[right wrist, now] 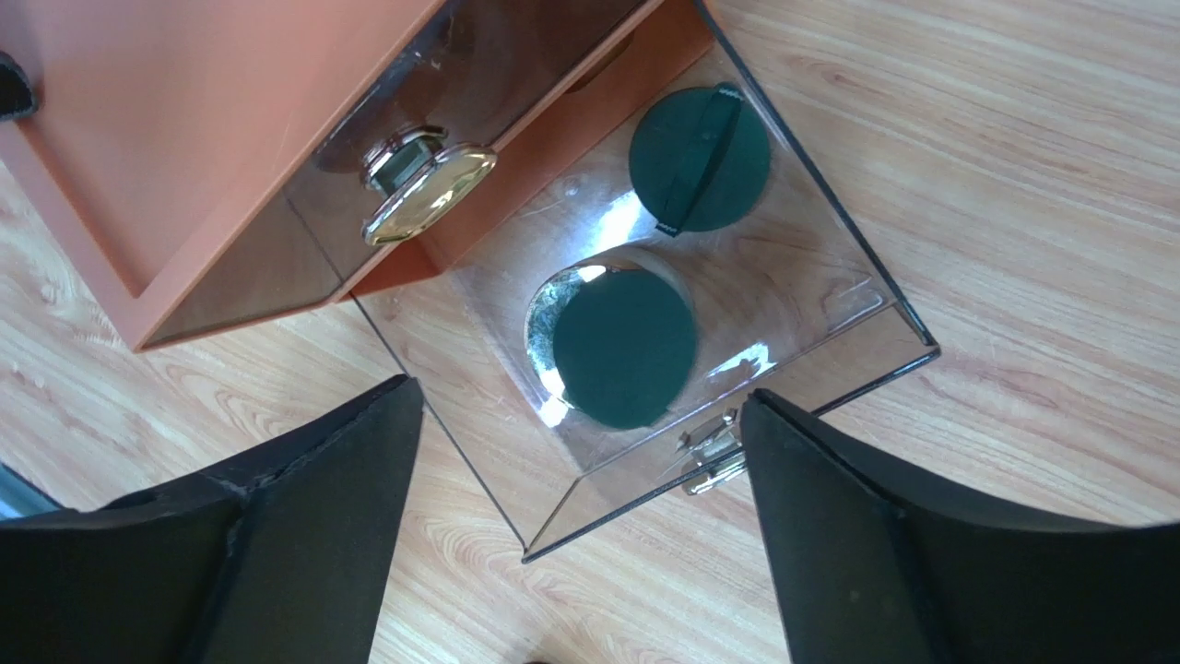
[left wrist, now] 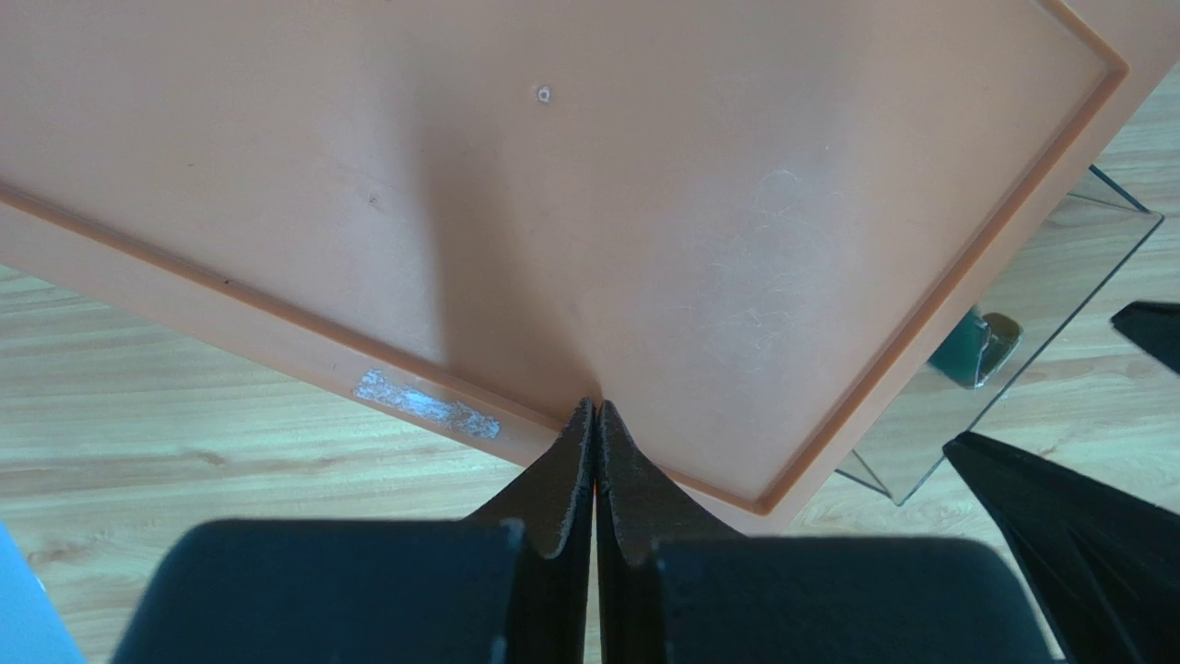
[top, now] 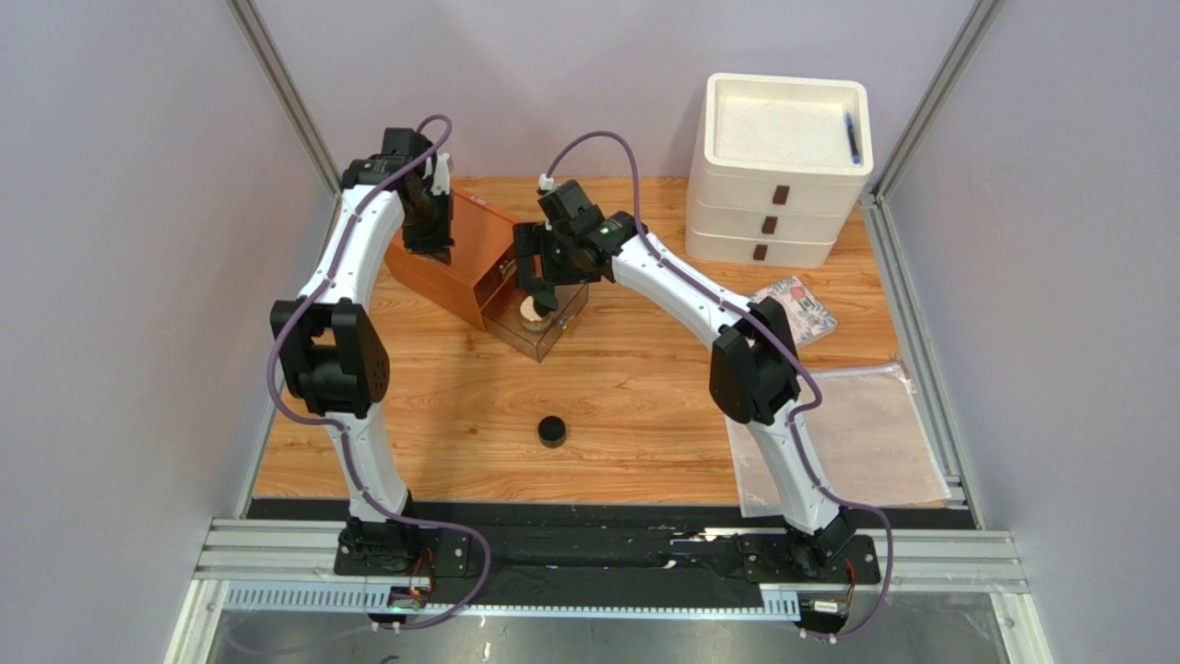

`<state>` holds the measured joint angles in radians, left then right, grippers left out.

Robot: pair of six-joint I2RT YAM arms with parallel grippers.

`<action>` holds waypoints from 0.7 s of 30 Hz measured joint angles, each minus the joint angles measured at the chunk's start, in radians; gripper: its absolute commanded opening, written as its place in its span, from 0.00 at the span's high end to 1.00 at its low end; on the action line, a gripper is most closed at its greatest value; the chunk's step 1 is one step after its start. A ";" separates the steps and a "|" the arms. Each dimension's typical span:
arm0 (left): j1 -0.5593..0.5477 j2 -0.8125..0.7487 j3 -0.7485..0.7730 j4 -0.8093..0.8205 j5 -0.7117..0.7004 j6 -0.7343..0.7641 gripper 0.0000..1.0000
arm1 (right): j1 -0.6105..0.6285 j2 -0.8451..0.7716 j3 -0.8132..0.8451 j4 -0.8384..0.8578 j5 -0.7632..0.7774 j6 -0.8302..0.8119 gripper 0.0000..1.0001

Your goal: Organize the makeup

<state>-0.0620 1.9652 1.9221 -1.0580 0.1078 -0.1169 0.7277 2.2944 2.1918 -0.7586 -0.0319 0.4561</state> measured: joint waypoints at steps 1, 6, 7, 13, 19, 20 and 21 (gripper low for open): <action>0.000 0.000 0.000 0.000 0.000 0.000 1.00 | 0.001 -0.007 -0.014 0.013 0.012 -0.001 0.06; 0.000 0.000 0.000 0.000 0.000 0.000 1.00 | 0.003 -0.049 -0.084 0.037 0.042 -0.008 0.07; 0.000 0.000 0.000 0.000 0.000 0.000 1.00 | 0.003 -0.058 -0.093 0.038 0.042 -0.013 0.07; 0.000 0.000 0.000 0.000 0.000 0.000 1.00 | 0.027 -0.187 -0.238 0.039 0.011 -0.098 0.07; 0.000 0.000 0.001 -0.004 0.003 0.000 1.00 | 0.140 -0.271 -0.342 -0.009 -0.017 -0.221 0.07; 0.000 0.000 0.001 -0.005 0.003 0.000 1.00 | 0.161 -0.271 -0.354 -0.018 -0.024 -0.235 0.08; 0.000 0.000 0.001 -0.005 0.003 0.000 1.00 | 0.177 -0.271 -0.364 -0.026 -0.031 -0.245 0.09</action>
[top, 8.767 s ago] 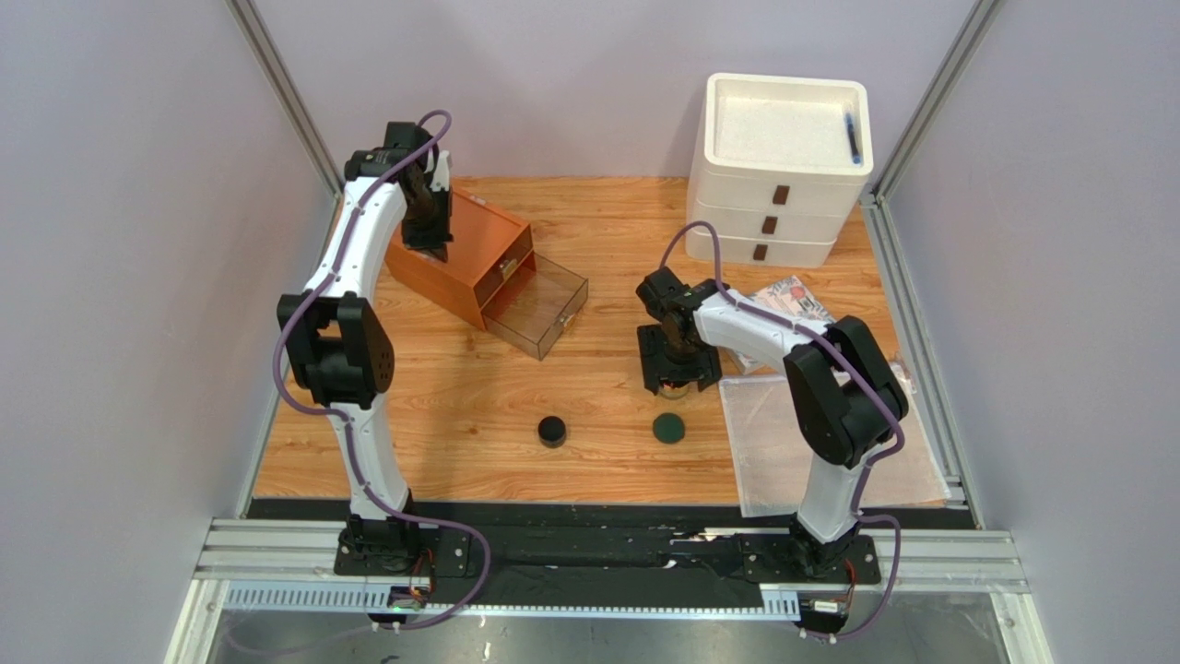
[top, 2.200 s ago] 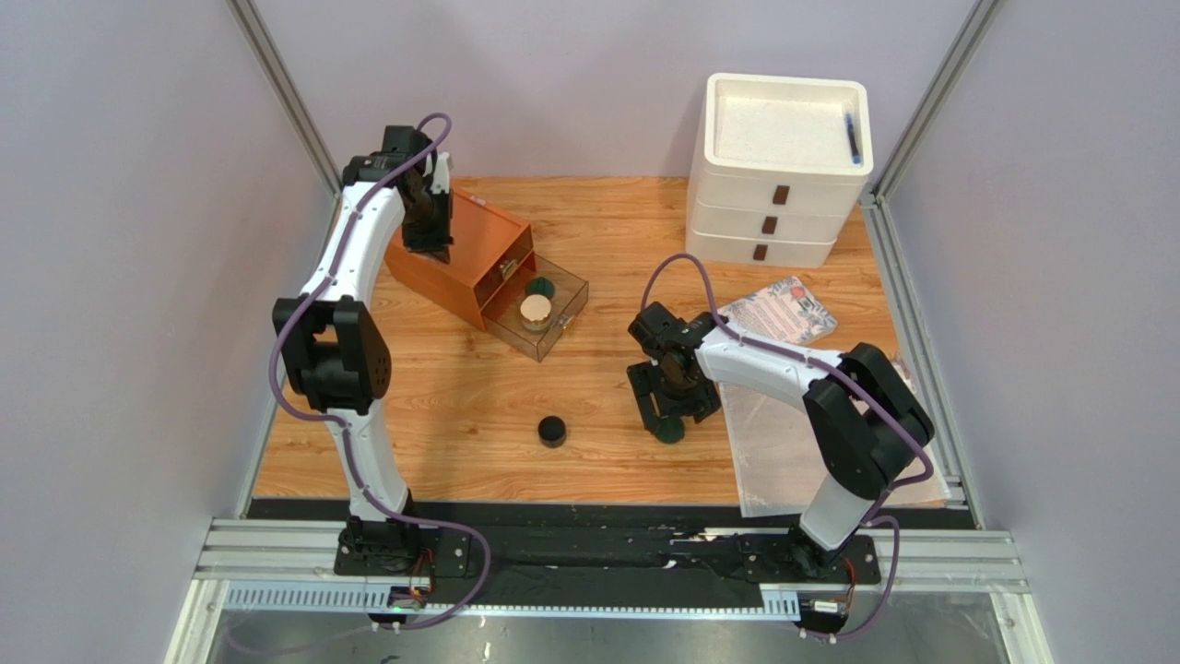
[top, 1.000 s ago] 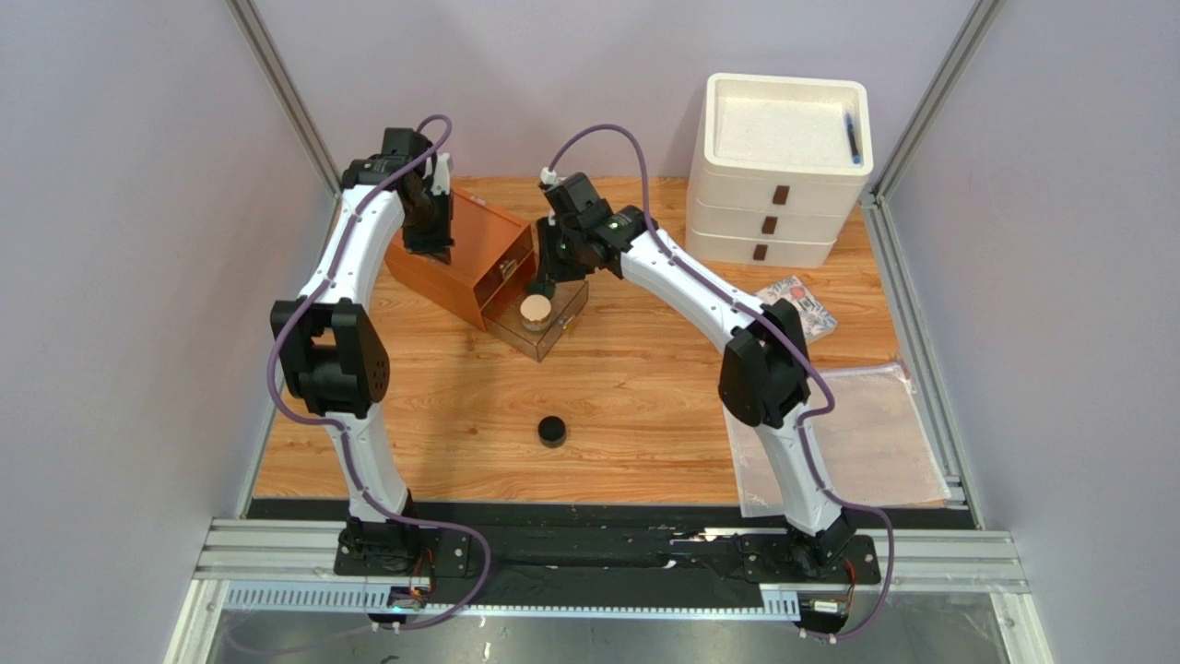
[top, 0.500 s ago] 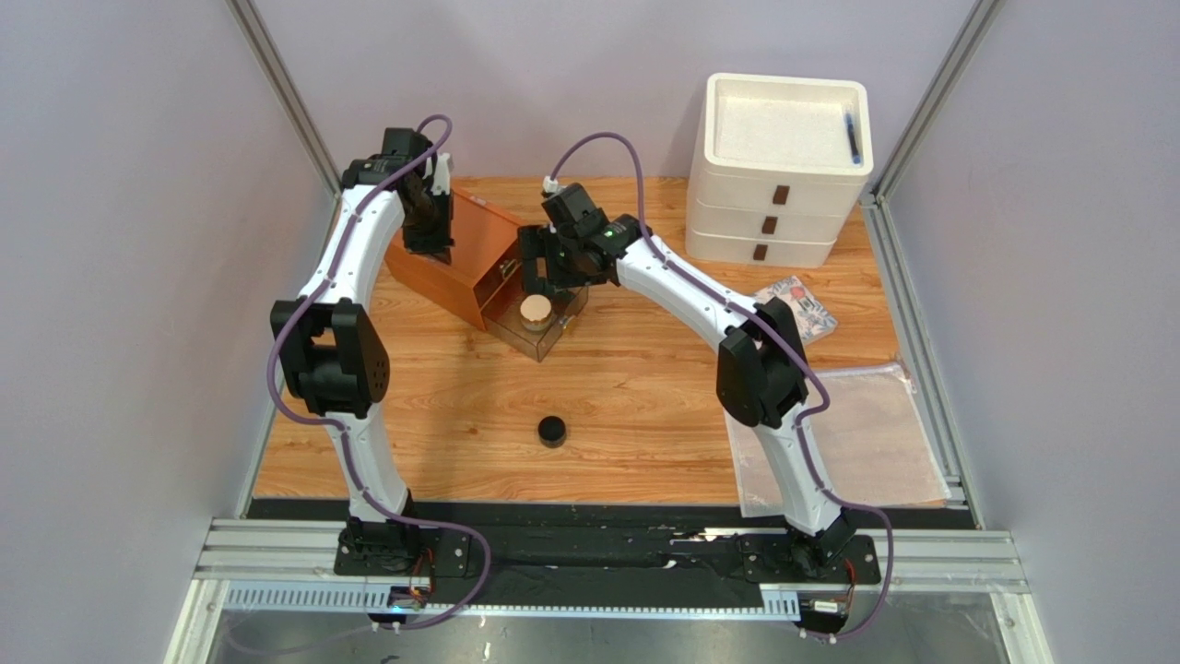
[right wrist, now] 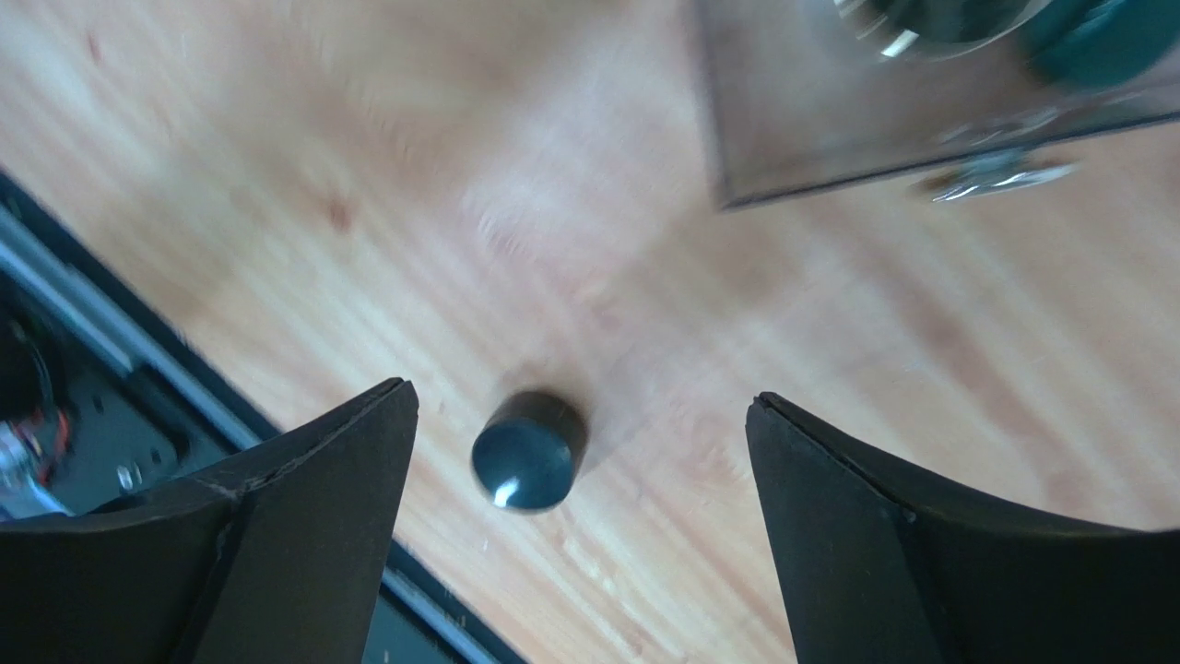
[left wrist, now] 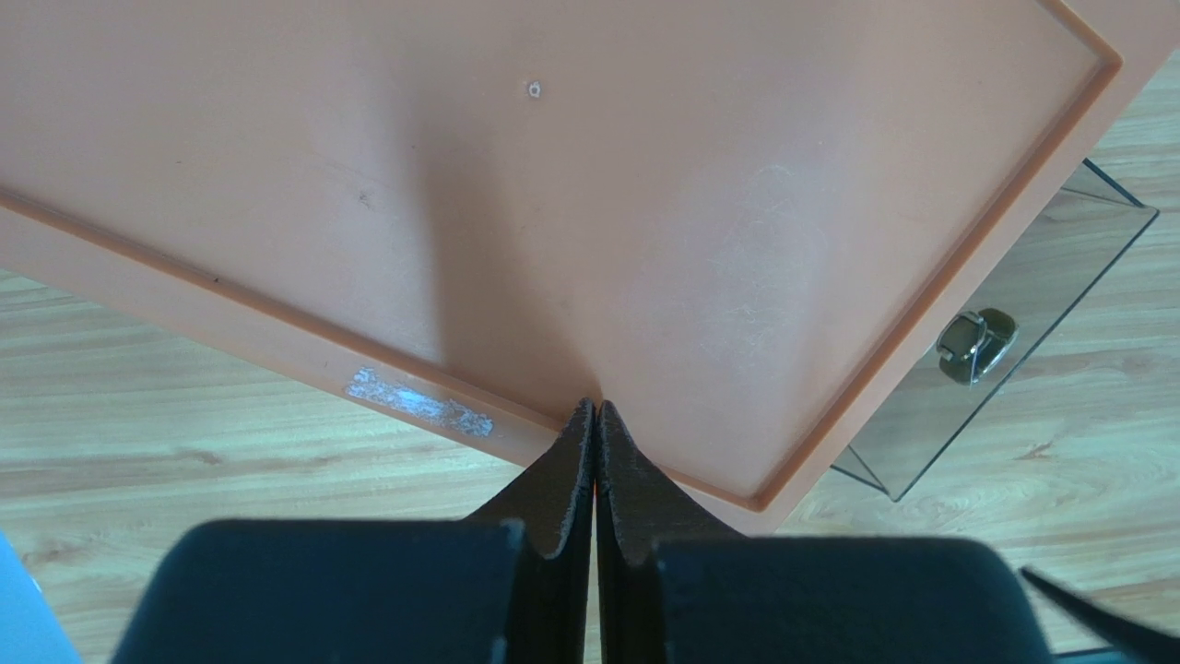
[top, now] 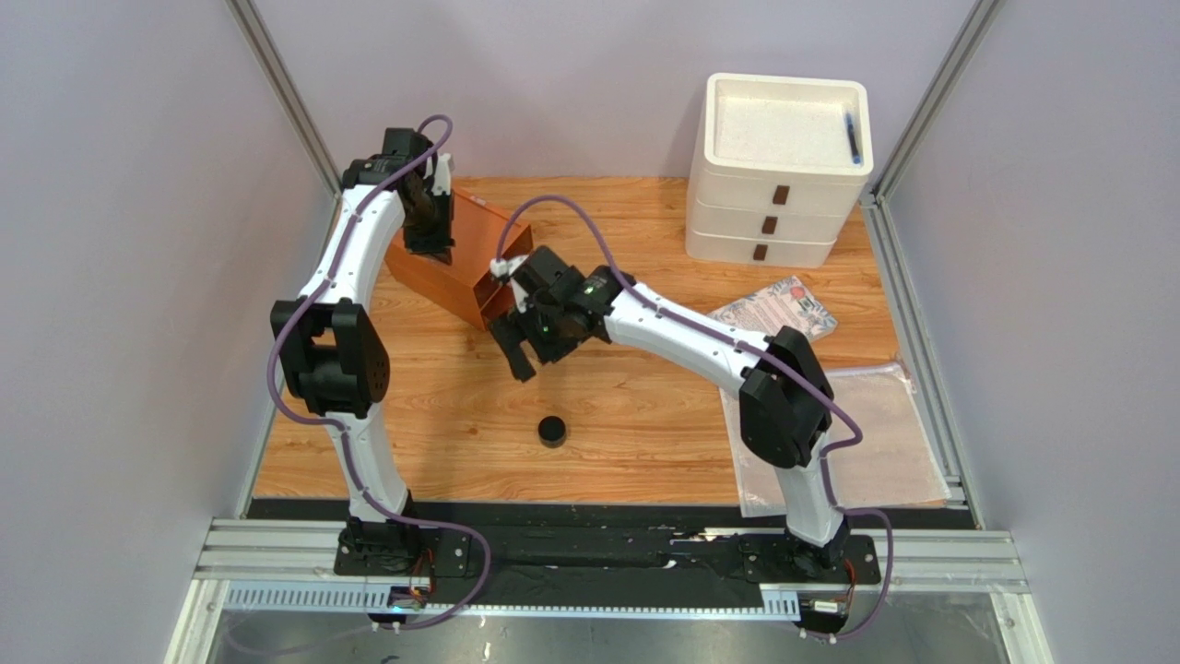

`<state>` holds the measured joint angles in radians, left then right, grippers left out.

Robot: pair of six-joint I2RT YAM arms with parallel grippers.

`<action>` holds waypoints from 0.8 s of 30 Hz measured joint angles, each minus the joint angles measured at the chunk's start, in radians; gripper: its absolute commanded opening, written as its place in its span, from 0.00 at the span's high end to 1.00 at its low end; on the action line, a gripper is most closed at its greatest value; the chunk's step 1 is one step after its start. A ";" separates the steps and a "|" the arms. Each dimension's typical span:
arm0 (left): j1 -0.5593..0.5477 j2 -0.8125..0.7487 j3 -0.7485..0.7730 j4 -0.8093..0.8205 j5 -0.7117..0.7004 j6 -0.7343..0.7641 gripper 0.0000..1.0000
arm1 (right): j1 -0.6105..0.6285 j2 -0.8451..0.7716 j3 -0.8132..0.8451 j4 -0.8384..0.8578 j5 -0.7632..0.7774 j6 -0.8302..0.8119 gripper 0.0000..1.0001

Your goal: Organize the makeup

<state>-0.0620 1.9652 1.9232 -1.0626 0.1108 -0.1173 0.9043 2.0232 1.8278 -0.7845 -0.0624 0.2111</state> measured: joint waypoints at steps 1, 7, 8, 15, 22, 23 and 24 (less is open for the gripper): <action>0.000 0.000 0.000 0.000 0.000 0.000 1.00 | 0.026 0.001 -0.018 -0.017 -0.008 -0.013 0.09; 0.000 0.000 0.000 0.000 0.000 0.000 1.00 | 0.109 0.007 -0.097 -0.079 -0.027 -0.041 0.12; 0.000 0.000 0.000 0.000 0.000 0.000 1.00 | 0.118 0.011 -0.114 -0.087 -0.027 -0.042 0.13; 0.000 0.000 0.000 0.000 -0.001 0.000 1.00 | 0.138 0.067 -0.196 -0.082 -0.021 -0.040 0.17; 0.000 0.000 0.000 0.000 -0.003 0.001 1.00 | 0.140 0.098 -0.210 -0.058 -0.011 -0.032 0.24; 0.000 0.000 0.000 -0.002 -0.003 0.001 1.00 | 0.140 0.098 -0.210 -0.055 -0.010 -0.032 0.26; 0.000 0.000 0.000 -0.001 -0.003 0.001 1.00 | 0.140 0.098 -0.210 -0.052 -0.010 -0.032 0.40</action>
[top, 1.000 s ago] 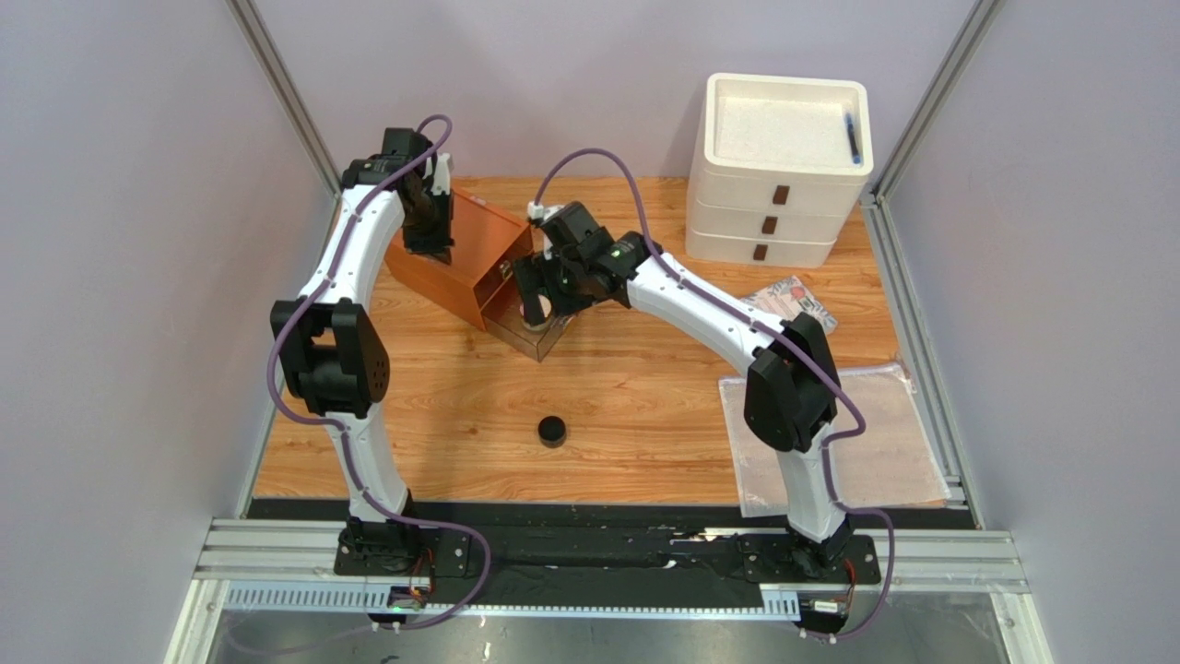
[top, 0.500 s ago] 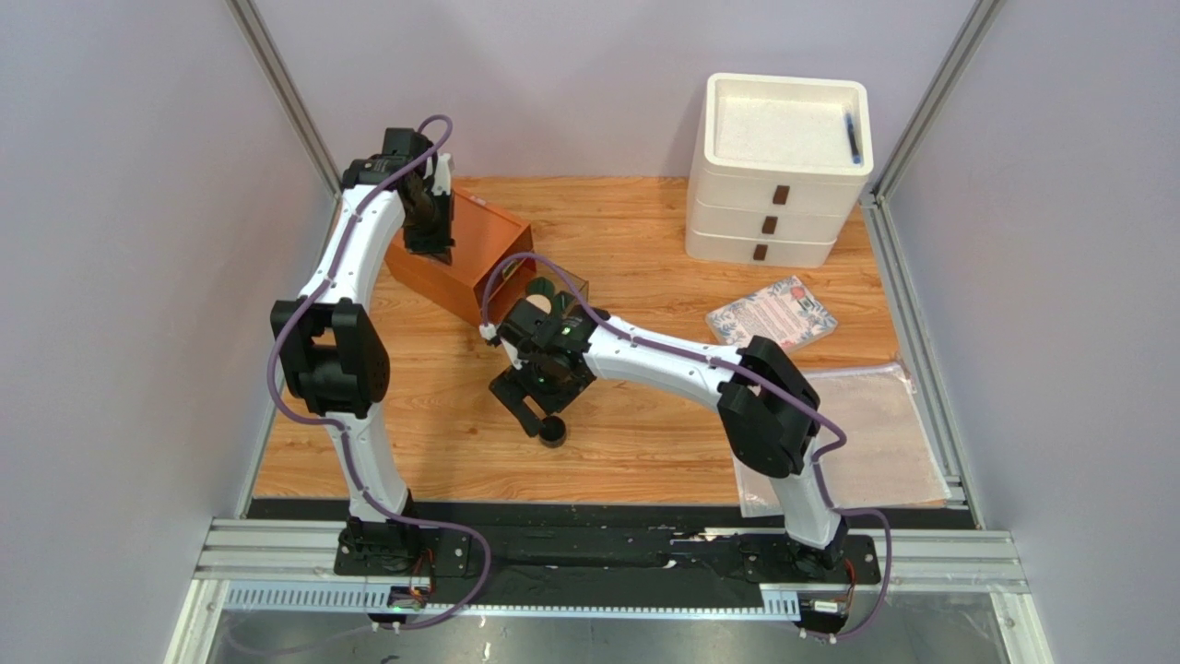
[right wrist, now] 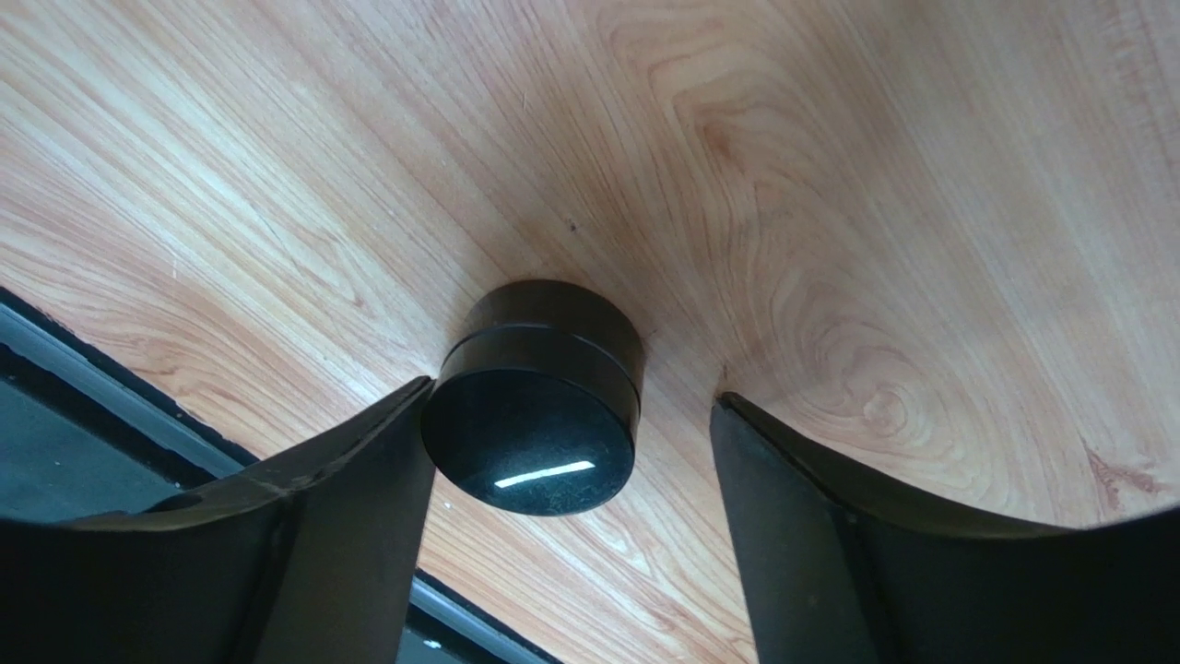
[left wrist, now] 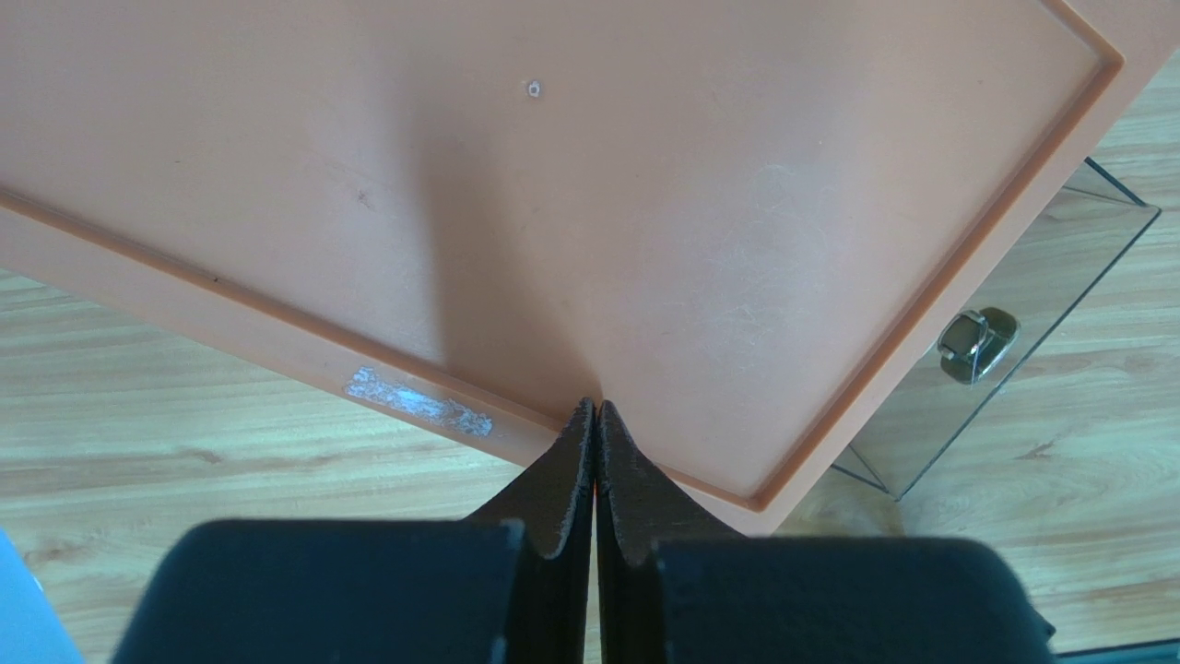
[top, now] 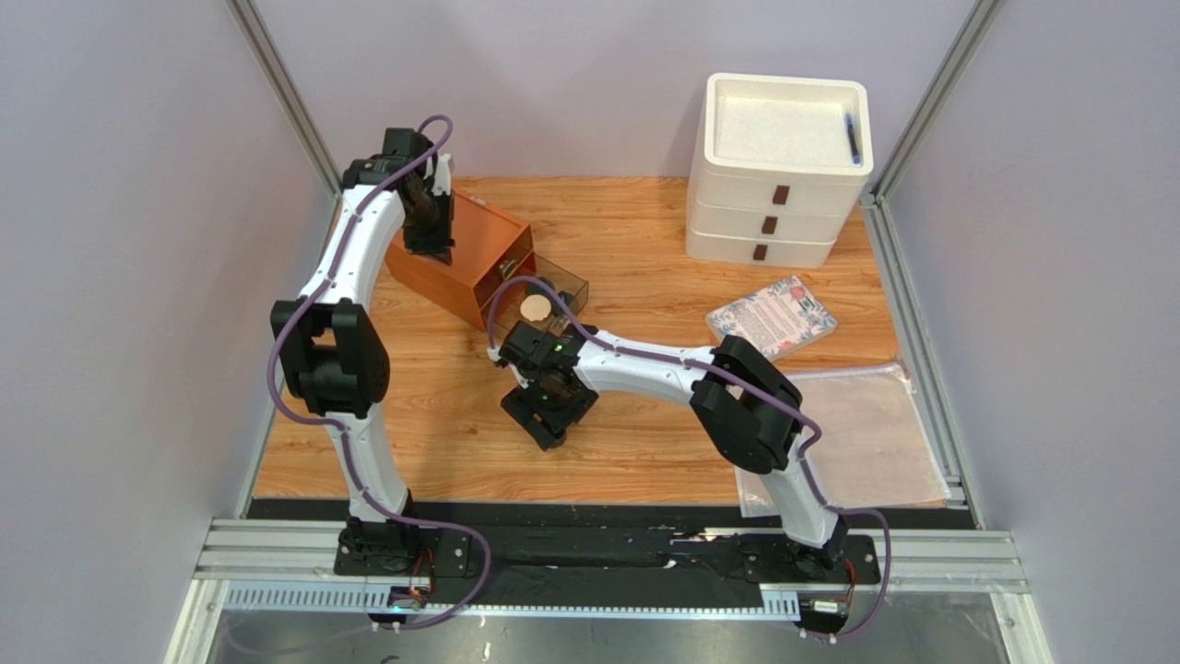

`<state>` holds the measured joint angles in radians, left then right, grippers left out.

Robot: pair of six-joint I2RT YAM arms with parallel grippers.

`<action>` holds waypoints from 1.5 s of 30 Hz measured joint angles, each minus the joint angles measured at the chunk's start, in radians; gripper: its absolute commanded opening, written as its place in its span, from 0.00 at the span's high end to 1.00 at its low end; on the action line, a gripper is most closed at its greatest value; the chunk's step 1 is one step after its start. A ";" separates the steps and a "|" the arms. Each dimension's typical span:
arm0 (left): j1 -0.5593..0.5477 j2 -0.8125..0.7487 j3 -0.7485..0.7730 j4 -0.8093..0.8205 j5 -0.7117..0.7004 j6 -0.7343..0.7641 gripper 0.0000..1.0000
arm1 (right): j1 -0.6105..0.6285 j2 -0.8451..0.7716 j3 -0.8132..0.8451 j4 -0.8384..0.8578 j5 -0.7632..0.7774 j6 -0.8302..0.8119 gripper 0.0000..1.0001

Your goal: Organize the makeup

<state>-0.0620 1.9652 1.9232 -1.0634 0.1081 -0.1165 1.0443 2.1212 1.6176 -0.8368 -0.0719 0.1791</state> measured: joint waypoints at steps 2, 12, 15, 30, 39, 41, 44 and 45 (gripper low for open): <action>0.000 0.000 0.000 0.000 0.000 0.000 1.00 | 0.000 0.001 0.000 0.015 -0.001 0.004 0.58; 0.000 0.000 0.000 -0.001 -0.001 0.003 1.00 | 0.000 0.005 0.007 0.042 0.022 0.005 1.00; 0.000 0.000 0.000 -0.001 -0.001 0.003 1.00 | -0.005 0.003 0.009 0.040 0.063 0.003 1.00; 0.000 0.000 0.002 -0.002 0.000 0.003 1.00 | -0.209 0.039 0.507 0.018 0.145 0.034 1.00; 0.000 0.000 0.002 -0.002 0.000 0.003 1.00 | -0.276 0.237 0.684 0.031 0.154 0.127 0.99; 0.000 0.000 0.002 -0.002 0.000 0.003 1.00 | -0.283 0.271 0.684 0.027 0.161 0.145 0.98; 0.000 0.000 0.002 -0.002 0.000 0.003 1.00 | -0.290 0.298 0.684 0.026 0.173 0.163 0.90; 0.000 0.000 0.002 -0.003 0.000 0.003 1.00 | -0.291 0.301 0.684 0.024 0.177 0.167 0.85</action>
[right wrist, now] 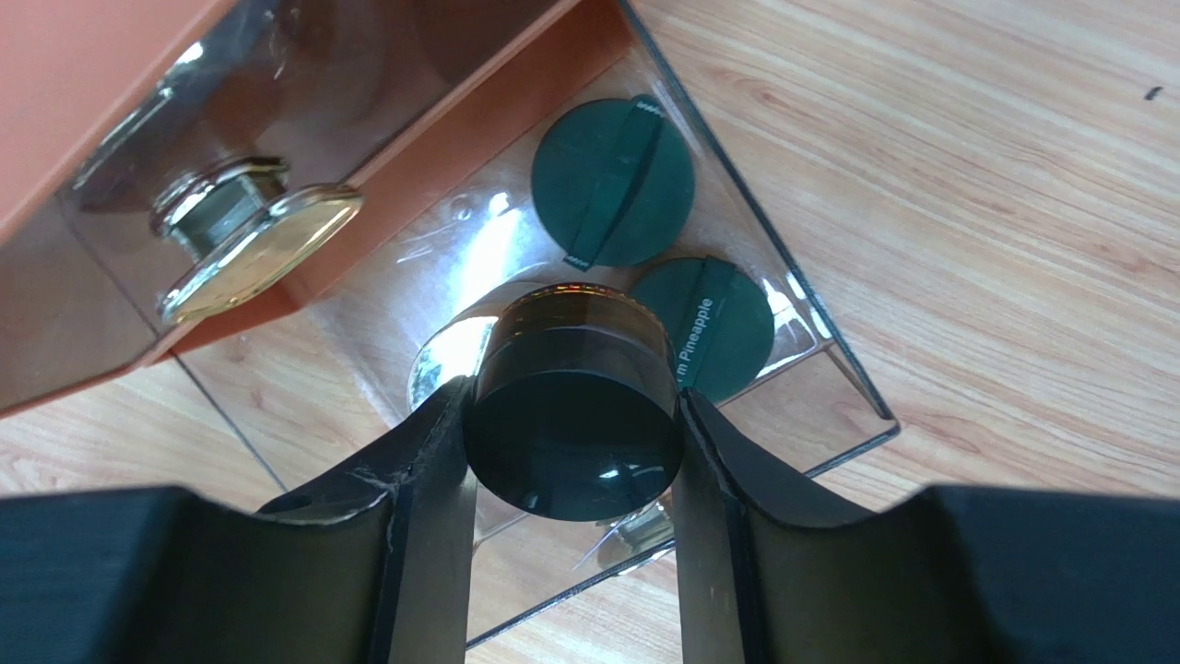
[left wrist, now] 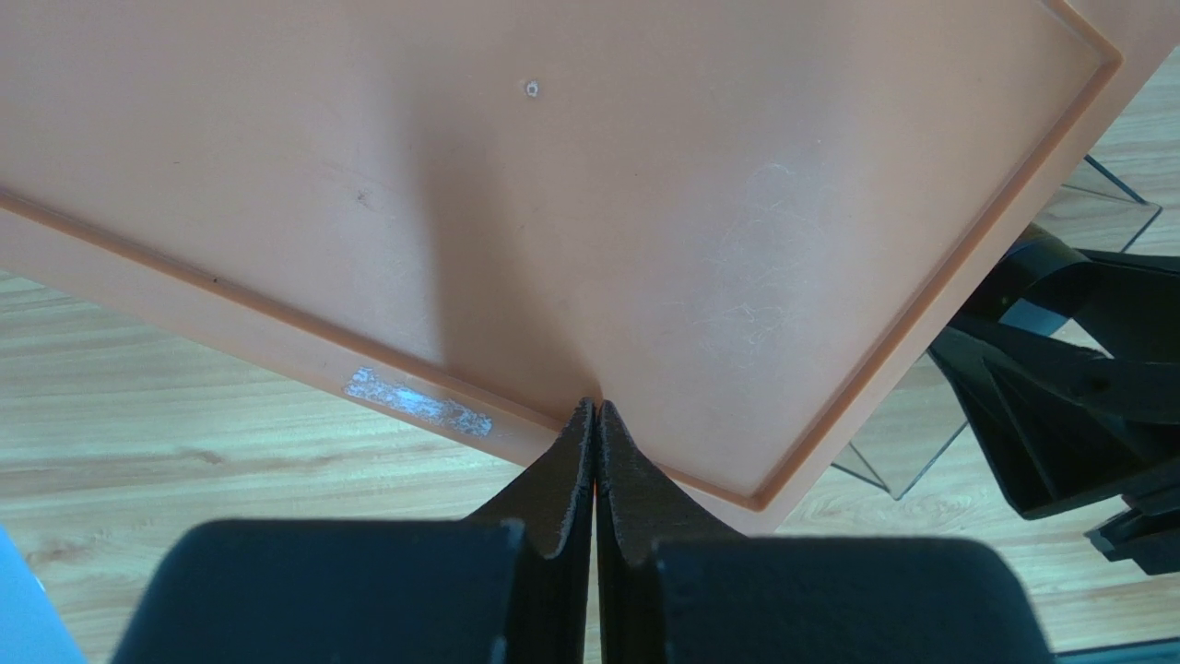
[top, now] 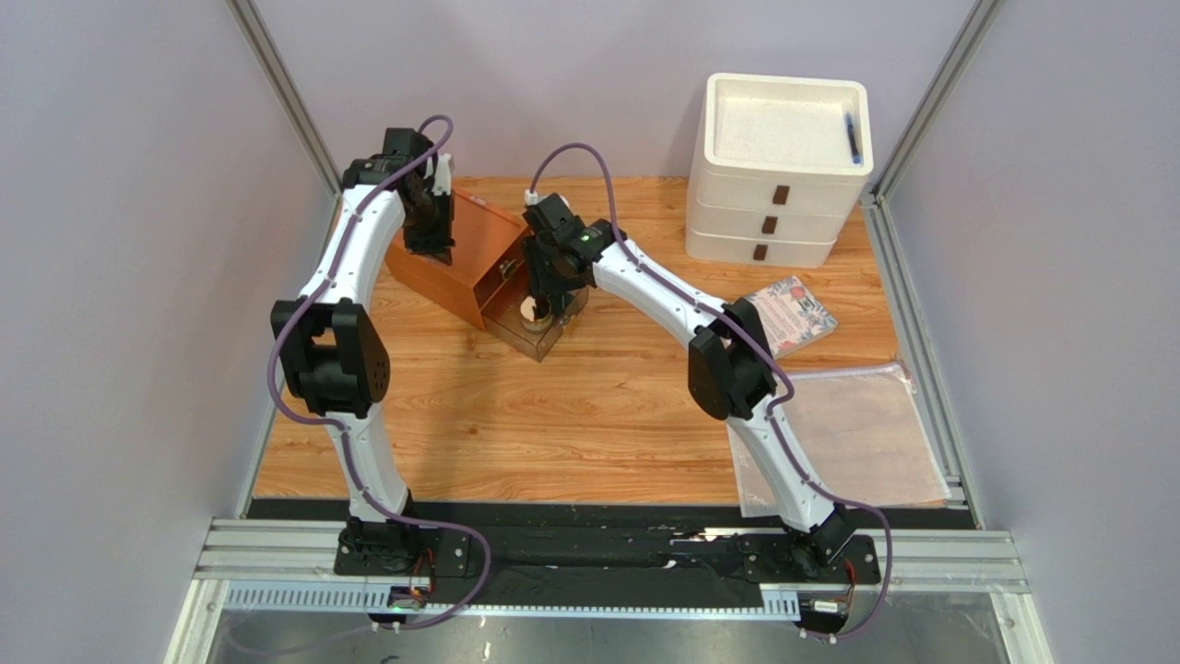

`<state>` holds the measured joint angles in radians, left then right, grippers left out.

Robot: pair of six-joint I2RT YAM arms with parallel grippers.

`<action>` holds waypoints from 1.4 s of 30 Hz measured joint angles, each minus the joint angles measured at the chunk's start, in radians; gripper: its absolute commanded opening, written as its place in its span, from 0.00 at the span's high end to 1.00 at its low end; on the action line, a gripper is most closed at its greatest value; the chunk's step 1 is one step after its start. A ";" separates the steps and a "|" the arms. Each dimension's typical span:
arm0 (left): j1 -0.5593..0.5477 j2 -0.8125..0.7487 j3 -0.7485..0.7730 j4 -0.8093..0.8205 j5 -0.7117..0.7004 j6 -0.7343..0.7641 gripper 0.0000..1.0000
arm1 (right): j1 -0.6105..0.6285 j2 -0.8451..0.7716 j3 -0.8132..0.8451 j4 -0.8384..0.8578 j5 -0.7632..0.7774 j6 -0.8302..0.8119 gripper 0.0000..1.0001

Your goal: Organize the makeup

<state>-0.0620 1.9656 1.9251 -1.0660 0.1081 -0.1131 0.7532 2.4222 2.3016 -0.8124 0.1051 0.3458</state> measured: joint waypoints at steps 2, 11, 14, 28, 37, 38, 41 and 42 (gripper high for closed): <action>0.000 0.000 0.000 0.000 0.000 0.000 1.00 | -0.003 0.000 0.000 0.002 0.008 0.009 0.48; 0.000 0.001 0.002 -0.003 0.004 0.000 1.00 | -0.017 0.000 0.002 0.013 0.000 0.042 0.10; 0.000 0.001 0.002 -0.003 0.006 0.000 1.00 | -0.019 -0.004 -0.014 0.019 0.003 0.043 0.12; 0.000 0.001 0.002 -0.006 0.011 0.000 1.00 | -0.063 -0.325 -0.454 0.221 -0.035 0.156 1.00; 0.000 0.001 0.002 -0.006 0.011 0.000 1.00 | -0.181 -0.402 -0.679 0.393 -0.205 0.330 1.00; 0.000 0.001 0.002 -0.006 0.011 0.000 1.00 | -0.187 -0.402 -0.714 0.412 -0.224 0.352 1.00; 0.000 0.001 0.002 -0.006 0.011 0.000 1.00 | -0.197 -0.396 -0.790 0.437 -0.275 0.412 1.00; 0.000 0.001 0.002 -0.007 0.010 0.000 1.00 | -0.198 -0.390 -0.798 0.439 -0.289 0.426 1.00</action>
<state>-0.0620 1.9663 1.9274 -1.0729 0.1184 -0.1131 0.5549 2.0319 1.5032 -0.3733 -0.1837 0.7715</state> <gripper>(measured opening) 0.000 0.002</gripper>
